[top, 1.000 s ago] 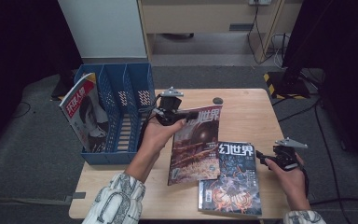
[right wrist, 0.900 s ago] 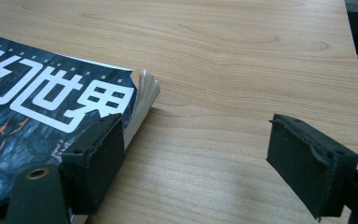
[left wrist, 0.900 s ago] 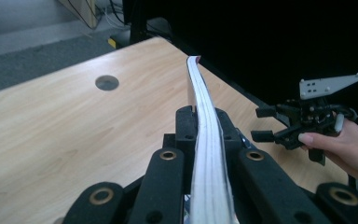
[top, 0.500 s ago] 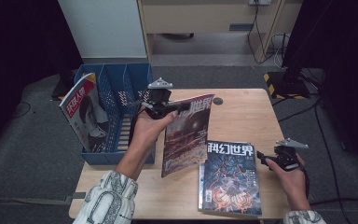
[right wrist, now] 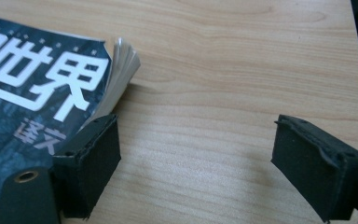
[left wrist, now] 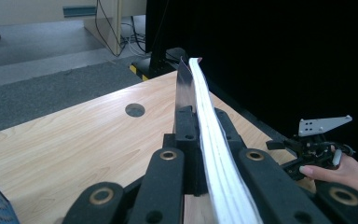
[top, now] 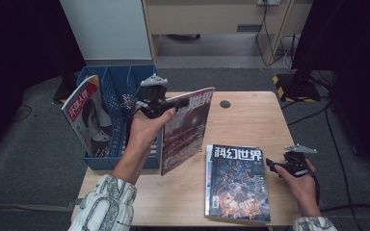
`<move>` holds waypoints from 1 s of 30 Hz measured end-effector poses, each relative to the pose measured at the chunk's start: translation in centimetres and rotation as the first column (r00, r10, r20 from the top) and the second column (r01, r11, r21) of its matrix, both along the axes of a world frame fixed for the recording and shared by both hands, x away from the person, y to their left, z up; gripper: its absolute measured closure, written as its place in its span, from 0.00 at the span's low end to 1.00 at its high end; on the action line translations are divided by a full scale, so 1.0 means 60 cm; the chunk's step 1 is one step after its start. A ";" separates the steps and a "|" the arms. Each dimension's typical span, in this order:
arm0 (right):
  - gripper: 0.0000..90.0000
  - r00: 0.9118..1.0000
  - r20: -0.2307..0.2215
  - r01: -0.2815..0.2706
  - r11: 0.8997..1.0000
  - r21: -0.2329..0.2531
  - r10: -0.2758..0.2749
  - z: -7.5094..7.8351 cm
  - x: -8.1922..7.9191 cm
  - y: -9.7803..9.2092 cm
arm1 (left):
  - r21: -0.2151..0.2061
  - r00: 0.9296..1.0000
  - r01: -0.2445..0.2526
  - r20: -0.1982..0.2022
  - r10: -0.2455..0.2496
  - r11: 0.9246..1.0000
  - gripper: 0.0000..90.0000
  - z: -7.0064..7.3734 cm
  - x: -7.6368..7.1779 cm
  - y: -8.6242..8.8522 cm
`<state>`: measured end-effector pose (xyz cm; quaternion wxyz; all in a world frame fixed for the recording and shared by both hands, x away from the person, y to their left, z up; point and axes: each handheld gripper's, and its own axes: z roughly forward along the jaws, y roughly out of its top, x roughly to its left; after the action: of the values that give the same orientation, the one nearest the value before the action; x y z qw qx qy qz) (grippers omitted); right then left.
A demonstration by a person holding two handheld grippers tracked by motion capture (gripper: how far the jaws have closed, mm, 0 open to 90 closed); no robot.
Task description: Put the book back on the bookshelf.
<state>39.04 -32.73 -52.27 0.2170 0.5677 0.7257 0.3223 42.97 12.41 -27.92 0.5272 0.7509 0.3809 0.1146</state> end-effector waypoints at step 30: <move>0.09 1.000 0.017 -0.024 0.999 -0.042 0.025 -0.026 -0.002 0.008 | -0.023 0.996 -0.073 0.053 0.074 0.997 0.93 0.051 -0.021 0.044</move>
<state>38.91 -32.24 -53.85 0.2311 0.5512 0.7373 0.3148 41.68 15.06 -24.86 0.5406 0.7274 0.3952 0.1499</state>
